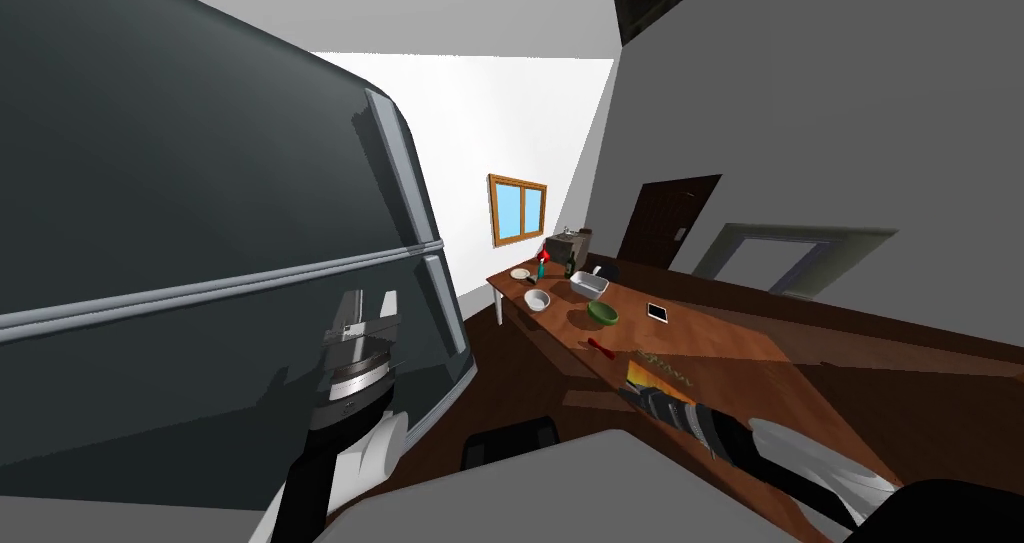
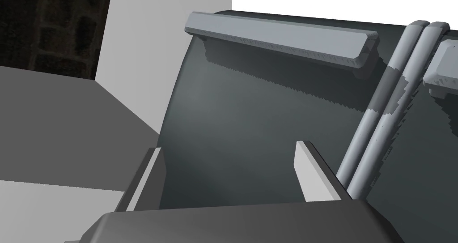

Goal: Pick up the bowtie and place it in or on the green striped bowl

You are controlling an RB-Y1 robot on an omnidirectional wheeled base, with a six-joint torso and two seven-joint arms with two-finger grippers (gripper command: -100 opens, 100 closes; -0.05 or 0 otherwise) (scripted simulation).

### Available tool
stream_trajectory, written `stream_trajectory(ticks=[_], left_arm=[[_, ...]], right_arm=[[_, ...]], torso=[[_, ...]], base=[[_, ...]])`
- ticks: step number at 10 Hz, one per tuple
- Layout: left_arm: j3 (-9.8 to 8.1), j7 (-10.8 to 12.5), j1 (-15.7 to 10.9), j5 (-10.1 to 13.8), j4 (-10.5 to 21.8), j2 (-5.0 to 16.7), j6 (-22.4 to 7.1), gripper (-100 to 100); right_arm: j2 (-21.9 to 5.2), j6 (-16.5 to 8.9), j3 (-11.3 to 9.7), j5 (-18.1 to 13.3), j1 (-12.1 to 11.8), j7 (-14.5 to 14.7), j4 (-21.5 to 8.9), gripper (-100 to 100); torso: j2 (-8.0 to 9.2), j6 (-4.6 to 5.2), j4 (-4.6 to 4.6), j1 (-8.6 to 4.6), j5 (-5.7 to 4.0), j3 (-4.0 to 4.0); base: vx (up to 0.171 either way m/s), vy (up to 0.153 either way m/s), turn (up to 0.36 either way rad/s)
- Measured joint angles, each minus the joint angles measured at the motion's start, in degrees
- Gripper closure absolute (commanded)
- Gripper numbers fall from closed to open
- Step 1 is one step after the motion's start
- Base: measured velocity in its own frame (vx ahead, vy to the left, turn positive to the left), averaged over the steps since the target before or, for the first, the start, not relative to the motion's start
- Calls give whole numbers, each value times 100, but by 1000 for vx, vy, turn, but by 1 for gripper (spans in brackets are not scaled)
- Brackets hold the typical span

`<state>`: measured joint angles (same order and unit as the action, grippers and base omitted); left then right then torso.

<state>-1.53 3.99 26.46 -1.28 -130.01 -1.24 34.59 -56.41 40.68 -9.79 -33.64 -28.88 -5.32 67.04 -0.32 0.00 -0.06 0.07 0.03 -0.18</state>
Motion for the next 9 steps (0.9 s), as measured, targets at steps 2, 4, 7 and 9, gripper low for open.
stream_trajectory(ticks=[2,4,7,9], left_arm=[[0,0,0,0,0,0,0,0],[-1,0,1,0,0,0,0,0],[0,0,0,0,0,0,0,0],[-1,0,0,0,0,0,0,0]], right_arm=[[-67,99,-107,-200,83,127,-495,-100],[-255,134,-173,-416,-34,275,-809,-100],[-444,88,-409,-761,85,319,-1263,-100],[-507,75,-438,-831,62,343,-1358,-100]], torso=[[-1,0,0,5,0,-1],[-12,4,-4,0,0,-8],[-2,2,-1,2,0,-2],[16,6,2,0,-1,8]], base=[[123,32,172],[116,16,101],[88,12,87],[58,14,47]])
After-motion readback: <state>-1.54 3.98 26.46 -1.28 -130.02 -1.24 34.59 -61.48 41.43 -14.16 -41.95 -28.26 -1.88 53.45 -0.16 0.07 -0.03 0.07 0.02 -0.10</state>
